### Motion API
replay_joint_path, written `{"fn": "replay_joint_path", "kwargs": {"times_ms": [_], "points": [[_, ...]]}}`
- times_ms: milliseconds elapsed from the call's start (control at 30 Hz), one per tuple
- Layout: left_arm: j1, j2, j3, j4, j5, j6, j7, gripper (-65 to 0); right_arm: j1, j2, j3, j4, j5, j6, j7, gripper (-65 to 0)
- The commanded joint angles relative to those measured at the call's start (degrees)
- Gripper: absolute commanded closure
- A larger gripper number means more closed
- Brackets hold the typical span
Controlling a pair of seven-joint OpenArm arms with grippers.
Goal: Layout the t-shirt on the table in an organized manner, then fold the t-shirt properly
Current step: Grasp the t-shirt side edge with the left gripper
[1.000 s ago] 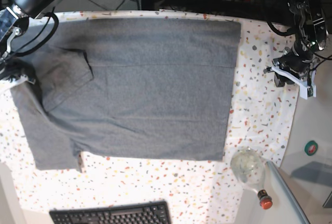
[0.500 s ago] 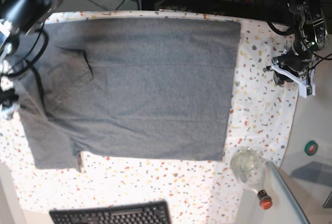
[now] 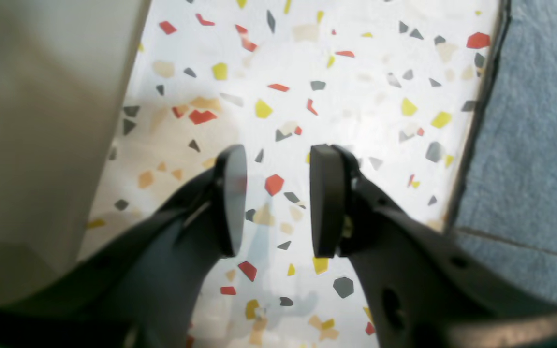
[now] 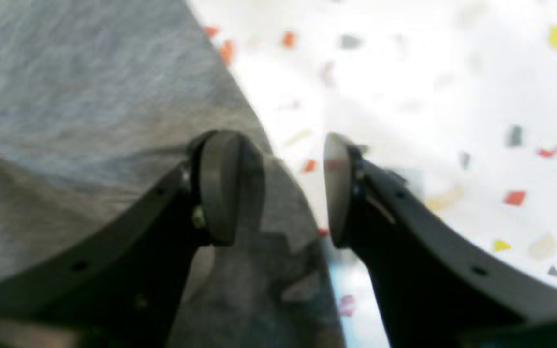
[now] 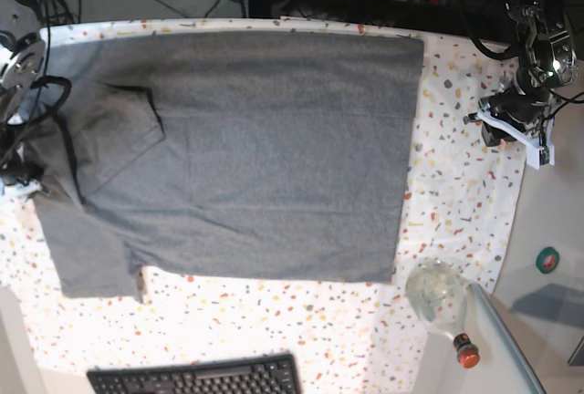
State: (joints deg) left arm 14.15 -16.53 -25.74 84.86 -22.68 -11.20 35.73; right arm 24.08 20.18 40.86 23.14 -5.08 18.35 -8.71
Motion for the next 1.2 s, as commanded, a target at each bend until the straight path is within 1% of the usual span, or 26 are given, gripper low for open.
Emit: {"fn": "replay_joint_path", "kwargs": {"times_ms": [0, 167, 267, 300, 333, 367, 400, 467, 533, 600, 767, 833, 933, 1000, 1033, 1100, 1167], "points": [[-0.39, -1.0, -0.33, 0.81, -0.22, -0.18, -1.22, -20.4, 1.55, 0.78, -0.11, 0.47, 0.29, -0.02, 0.75, -26.6], [-0.48, -1.0, -0.33, 0.81, -0.22, -0.18, -1.22, -20.4, 1.55, 0.08, -0.11, 0.21, 0.29, 0.16, 0.49, -26.6], [-0.48, -1.0, -0.33, 0.81, -0.22, -0.18, -1.22, -20.4, 1.55, -1.06, -0.2, 0.21, 0.29, 0.24, -1.0, -24.8], [-0.39, -1.0, -0.33, 0.81, -0.22, -0.18, -1.22, -20.4, 1.55, -1.24, -0.29, 0.21, 0.29, 0.24, -1.27, -21.6], [-0.39, -1.0, -0.33, 0.81, -0.22, -0.18, -0.96, -20.4, 1.55, -1.33, -0.82, 0.29, 0.29, 0.24, -1.27, -14.7], [-0.39, -1.0, -0.33, 0.81, -0.14, -0.18, -0.87, -20.4, 1.55, -1.33, -1.43, 0.38, 0.29, 0.24, -1.18, -5.6], [-0.66, -1.0, 0.11, 0.46, -0.14, -0.18, -0.87, -20.4, 1.55, -1.33, -2.22, 0.56, 0.38, 0.24, -1.09, 0.0], [-1.36, -1.0, 0.37, -2.0, -0.14, -0.18, -0.87, -20.4, 1.64, -1.33, -2.84, 1.0, 0.55, 0.24, -1.0, 0.0], [-4.0, -1.0, 0.37, -5.43, -0.4, -0.27, -0.87, -21.2, 1.55, -1.59, -3.54, 3.99, 0.55, 0.24, -1.0, 0.0], [-6.55, -1.0, 0.37, -8.6, -0.4, -0.27, -0.87, -21.6, 1.2, -2.56, -5.04, 7.41, 0.55, 0.24, -1.0, 0.0], [-11.65, -0.74, 1.34, -10.35, -0.4, -0.27, -0.78, -22.5, -1.17, -2.91, -8.2, 16.56, 0.55, 0.24, -1.36, 0.0], [-14.02, -1.0, 5.38, -11.32, -0.4, -0.27, -0.78, -27.0, -2.84, -3.0, -10.49, 20.69, 0.55, 0.24, -1.44, 0.0], [-18.24, -0.92, 10.57, -15.01, -0.4, -0.27, -0.78, -41.8, -5.13, -3.0, -14.09, 25.08, 0.55, 0.24, -1.44, 0.0], [-21.32, -0.48, 12.51, -18.88, -0.49, -0.18, -0.78, -49.5, -6.19, -3.0, -15.32, 27.28, 0.55, 0.24, -1.44, 0.0], [-23.08, 0.31, 12.95, -21.34, -0.49, -0.18, -0.78, -52.5, -6.98, -3.0, -15.5, 28.51, 0.55, 0.24, -1.44, 0.0], [-26.06, 1.99, 13.03, -25.56, -0.49, -0.18, -0.78, -55.1, -8.12, -3.0, -15.5, 30.01, 0.55, 0.24, -1.44, 0.0], [-28.17, 3.22, 13.38, -28.38, -0.49, -0.18, -0.96, -55.0, -8.38, -3.0, -15.59, 30.71, 0.55, 0.24, -1.44, 0.0]]}}
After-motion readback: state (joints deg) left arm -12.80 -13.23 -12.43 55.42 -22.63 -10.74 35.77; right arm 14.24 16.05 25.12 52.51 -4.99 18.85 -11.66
